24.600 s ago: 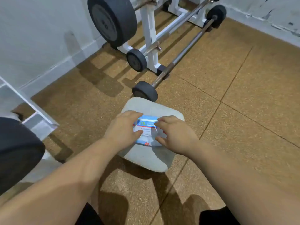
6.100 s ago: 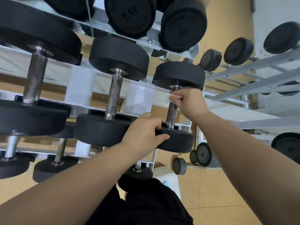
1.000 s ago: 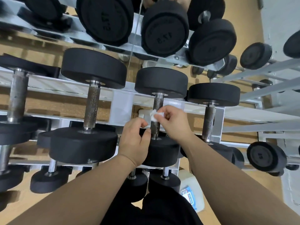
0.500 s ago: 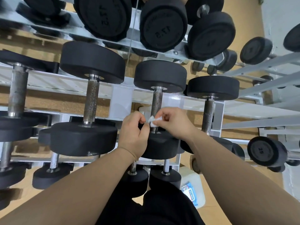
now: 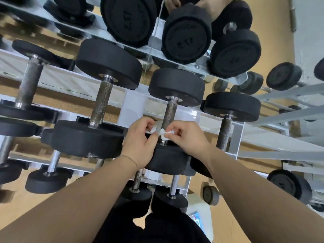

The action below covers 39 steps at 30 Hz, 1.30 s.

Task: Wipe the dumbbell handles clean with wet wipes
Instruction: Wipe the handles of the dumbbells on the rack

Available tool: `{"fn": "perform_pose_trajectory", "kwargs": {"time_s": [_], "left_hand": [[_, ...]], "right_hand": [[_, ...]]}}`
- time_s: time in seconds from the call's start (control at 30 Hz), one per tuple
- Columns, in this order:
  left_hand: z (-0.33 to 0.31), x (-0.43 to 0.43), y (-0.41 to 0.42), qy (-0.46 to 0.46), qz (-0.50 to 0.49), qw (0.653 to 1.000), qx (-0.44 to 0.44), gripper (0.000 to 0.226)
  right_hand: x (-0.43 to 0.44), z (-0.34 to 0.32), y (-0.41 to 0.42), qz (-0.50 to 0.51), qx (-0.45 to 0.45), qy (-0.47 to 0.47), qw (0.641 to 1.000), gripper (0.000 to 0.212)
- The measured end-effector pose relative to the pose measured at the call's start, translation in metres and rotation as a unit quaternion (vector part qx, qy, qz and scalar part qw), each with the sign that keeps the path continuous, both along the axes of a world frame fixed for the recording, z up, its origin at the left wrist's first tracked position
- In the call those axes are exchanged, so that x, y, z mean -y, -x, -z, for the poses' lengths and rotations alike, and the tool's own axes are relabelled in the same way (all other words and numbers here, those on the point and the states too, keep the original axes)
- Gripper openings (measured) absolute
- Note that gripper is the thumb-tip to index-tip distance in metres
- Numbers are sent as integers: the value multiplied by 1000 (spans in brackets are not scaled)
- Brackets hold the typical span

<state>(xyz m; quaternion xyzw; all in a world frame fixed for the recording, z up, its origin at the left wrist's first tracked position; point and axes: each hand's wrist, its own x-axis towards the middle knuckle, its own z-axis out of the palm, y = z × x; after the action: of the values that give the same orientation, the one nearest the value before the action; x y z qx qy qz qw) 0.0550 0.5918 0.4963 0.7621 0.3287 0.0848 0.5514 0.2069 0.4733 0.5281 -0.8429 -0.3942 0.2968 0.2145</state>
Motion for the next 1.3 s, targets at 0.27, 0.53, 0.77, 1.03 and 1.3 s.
{"fn": "perform_pose_trajectory", "kwargs": {"time_s": [0.27, 0.53, 0.77, 1.03, 1.3], "left_hand": [[-7, 20, 9, 7, -108, 993, -51, 36], [-2, 22, 12, 30, -103, 994, -36, 35], [-6, 23, 12, 54, -107, 991, -54, 34], [-6, 24, 12, 52, -115, 991, -44, 27], [-10, 22, 12, 33, -89, 993, -66, 22]], "right_hand": [[-41, 2, -16, 152, 10, -98, 983, 24], [-10, 3, -3, -37, 47, -34, 998, 9], [-34, 0, -23, 34, 141, -74, 987, 9], [-35, -2, -20, -72, 157, -39, 984, 9], [-25, -13, 3, -110, 92, 56, 988, 10]]}}
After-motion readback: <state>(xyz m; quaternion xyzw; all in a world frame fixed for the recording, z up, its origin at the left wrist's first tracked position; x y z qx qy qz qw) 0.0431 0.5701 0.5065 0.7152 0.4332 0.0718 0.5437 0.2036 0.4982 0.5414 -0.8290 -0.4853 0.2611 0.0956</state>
